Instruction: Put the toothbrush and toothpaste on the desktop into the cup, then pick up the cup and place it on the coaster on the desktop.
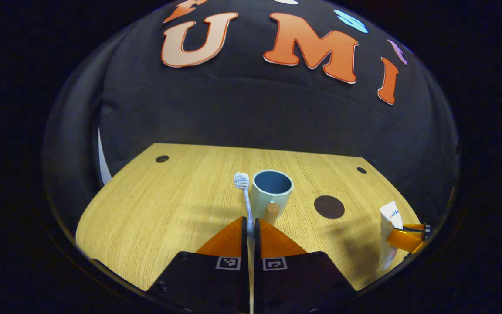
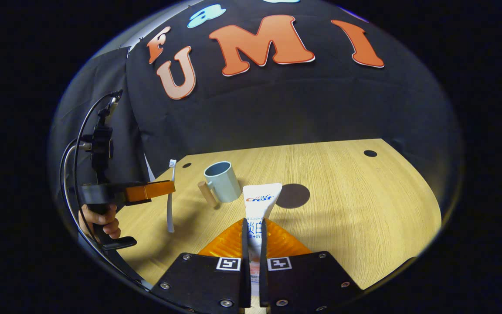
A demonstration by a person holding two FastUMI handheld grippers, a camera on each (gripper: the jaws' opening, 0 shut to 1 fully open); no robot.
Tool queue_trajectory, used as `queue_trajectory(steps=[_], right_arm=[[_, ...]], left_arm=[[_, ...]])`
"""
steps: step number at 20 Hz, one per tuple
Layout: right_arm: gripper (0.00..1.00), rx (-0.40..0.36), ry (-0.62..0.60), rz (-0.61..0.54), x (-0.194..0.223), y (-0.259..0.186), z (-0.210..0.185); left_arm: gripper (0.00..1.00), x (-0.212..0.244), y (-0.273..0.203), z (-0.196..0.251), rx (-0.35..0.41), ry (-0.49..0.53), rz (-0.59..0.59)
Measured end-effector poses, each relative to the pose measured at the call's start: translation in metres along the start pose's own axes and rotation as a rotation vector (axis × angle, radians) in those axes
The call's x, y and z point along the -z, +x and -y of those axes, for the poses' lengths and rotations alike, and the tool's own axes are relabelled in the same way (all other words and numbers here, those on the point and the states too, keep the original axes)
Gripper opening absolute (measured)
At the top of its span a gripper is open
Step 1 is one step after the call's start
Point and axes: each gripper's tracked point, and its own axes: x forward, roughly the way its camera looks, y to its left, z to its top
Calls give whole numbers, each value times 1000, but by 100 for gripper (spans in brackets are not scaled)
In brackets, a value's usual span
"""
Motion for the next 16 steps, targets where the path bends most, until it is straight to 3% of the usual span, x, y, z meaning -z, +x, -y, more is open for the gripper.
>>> queue_trajectory(steps=[6, 16], right_arm=[[8, 28, -37, 105, -44, -3, 4], [8, 32, -66, 191, -78, 3, 3]], left_arm=[[4, -12, -4, -39, -20, 2, 145], [4, -77, 16, -42, -8, 10, 366]])
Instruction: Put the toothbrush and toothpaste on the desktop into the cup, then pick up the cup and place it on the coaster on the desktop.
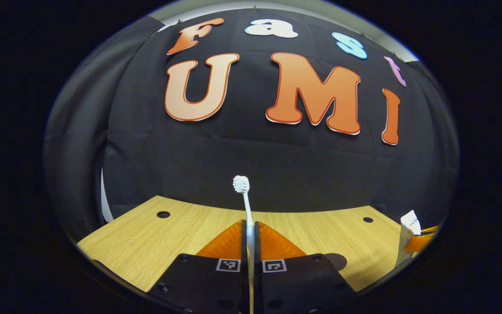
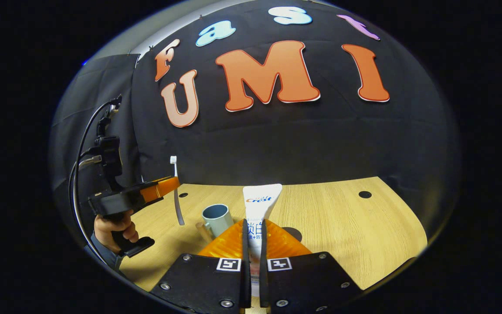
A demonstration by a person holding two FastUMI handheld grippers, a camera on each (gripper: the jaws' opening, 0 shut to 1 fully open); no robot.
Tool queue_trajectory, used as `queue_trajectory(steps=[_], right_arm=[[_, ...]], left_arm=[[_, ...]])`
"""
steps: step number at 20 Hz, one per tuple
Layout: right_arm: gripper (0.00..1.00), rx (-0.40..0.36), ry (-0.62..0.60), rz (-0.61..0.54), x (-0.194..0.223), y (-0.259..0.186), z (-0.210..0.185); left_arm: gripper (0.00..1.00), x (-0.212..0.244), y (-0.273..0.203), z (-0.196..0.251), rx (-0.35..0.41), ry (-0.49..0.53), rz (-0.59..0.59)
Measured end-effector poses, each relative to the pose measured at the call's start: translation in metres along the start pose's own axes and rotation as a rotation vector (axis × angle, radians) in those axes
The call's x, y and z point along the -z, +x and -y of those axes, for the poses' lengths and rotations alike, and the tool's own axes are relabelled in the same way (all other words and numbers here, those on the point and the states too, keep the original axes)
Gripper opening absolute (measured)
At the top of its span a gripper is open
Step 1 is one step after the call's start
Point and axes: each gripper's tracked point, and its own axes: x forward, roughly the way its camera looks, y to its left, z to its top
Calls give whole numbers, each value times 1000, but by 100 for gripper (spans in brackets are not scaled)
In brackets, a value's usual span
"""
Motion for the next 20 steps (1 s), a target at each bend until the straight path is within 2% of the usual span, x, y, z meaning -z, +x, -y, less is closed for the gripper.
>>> queue_trajectory(steps=[4, 5, 9, 15, 20], right_arm=[[8, 14, 20, -4, -1, 9, 3], [8, 23, 22, -6, 17, 26, -22], [7, 35, 28, -26, 18, 48, -15], [7, 48, 22, -34, 18, 61, -2], [8, 57, 10, -46, 22, 66, 4]], left_arm=[[4, -19, 21, 6, 12, 30, 88], [3, -22, 26, 9, 18, 30, 107], [3, -23, 46, 17, 40, 16, 159], [4, 5, 77, 25, 58, 4, 125], [5, 39, 91, 34, 79, 22, 35]])
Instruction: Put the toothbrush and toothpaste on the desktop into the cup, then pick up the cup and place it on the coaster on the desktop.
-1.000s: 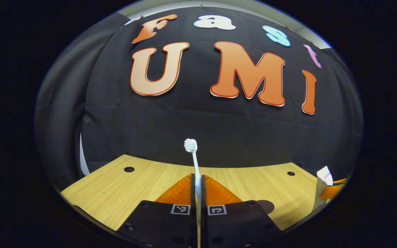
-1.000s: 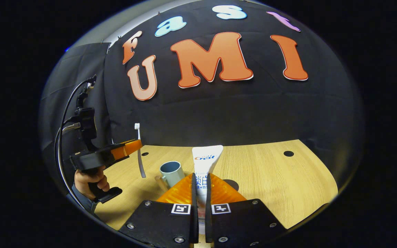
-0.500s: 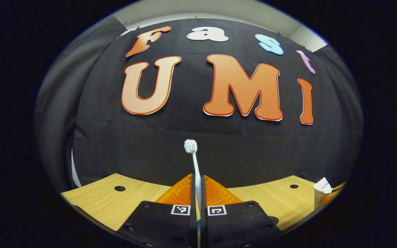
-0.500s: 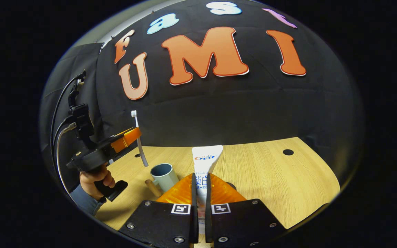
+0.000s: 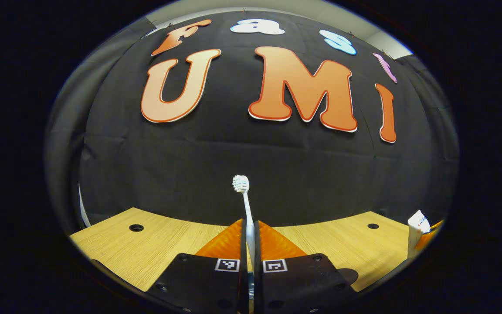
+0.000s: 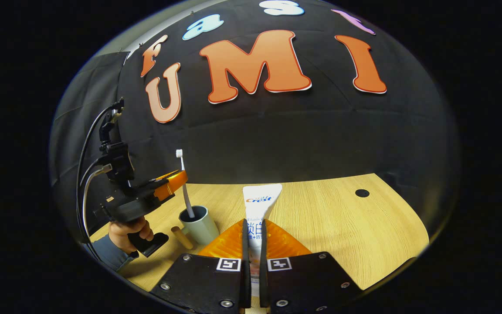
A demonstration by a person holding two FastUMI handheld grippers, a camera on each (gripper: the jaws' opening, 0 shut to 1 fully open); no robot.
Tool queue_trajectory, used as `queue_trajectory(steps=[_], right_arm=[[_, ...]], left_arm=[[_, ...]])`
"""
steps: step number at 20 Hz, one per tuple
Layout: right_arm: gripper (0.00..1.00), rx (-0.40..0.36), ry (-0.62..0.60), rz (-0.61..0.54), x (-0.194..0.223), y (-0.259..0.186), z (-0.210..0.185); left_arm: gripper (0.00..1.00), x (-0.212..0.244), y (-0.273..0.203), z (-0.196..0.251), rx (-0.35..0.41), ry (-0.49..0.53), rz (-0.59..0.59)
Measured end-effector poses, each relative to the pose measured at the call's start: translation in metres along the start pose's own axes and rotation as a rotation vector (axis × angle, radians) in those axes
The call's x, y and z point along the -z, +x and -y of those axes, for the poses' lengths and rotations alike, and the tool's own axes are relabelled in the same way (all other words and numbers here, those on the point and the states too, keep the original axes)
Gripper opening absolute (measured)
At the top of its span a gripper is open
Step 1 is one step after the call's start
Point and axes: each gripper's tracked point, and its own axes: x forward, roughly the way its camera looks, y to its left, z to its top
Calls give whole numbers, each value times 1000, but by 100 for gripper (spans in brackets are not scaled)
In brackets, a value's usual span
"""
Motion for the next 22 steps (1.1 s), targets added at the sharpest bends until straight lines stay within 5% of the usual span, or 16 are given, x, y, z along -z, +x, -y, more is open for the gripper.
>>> queue_trajectory(steps=[16, 20, 22], right_arm=[[8, 8, 6, -4, -3, -4, -3], [7, 7, 15, 17, -10, -7, -6], [7, 1, 12, 19, -10, -8, -9]], left_arm=[[10, 55, -14, 5, 45, 17, -231], [29, 57, -28, 0, 60, -5, -266], [46, 50, -39, -2, 73, -24, -267]])
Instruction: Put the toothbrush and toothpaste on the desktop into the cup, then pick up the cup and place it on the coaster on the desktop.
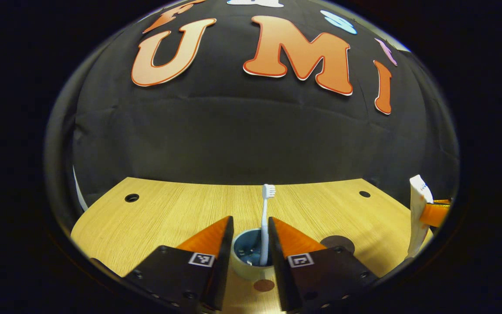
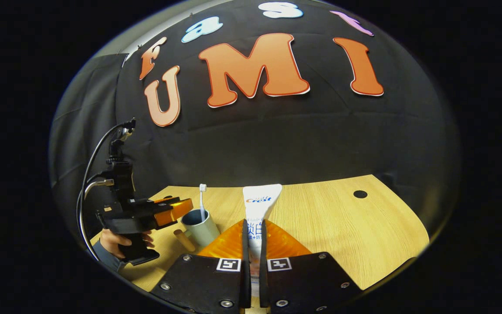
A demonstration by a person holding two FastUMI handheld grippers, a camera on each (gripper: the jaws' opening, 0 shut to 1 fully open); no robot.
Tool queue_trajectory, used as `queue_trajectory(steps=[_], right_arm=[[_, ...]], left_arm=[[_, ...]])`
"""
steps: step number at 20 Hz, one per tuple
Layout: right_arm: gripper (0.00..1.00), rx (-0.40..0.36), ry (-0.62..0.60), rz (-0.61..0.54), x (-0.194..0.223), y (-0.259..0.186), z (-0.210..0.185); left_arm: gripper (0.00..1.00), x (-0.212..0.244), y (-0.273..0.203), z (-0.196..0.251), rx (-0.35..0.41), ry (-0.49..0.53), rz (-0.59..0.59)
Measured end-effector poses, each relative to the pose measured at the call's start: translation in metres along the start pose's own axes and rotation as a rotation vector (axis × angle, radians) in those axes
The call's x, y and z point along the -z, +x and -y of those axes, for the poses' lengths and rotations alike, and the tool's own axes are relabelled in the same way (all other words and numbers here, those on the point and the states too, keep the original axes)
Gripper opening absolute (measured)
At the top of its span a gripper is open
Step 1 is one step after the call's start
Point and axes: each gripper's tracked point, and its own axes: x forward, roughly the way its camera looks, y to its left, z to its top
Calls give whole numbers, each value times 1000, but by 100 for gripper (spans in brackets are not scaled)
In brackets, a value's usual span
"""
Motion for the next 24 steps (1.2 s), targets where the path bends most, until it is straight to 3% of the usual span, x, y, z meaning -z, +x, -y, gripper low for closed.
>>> queue_trajectory(steps=[3, 15, 24], right_arm=[[8, -19, -15, 10, -6, 1, -12], [7, -157, -97, 81, -54, 30, -94], [7, -255, -93, 178, -67, 79, -149]], left_arm=[[90, -8, -15, -9, -11, -8, 17], [96, -69, -107, -42, -66, 20, 179], [96, -57, -138, -71, -59, -61, 189]])
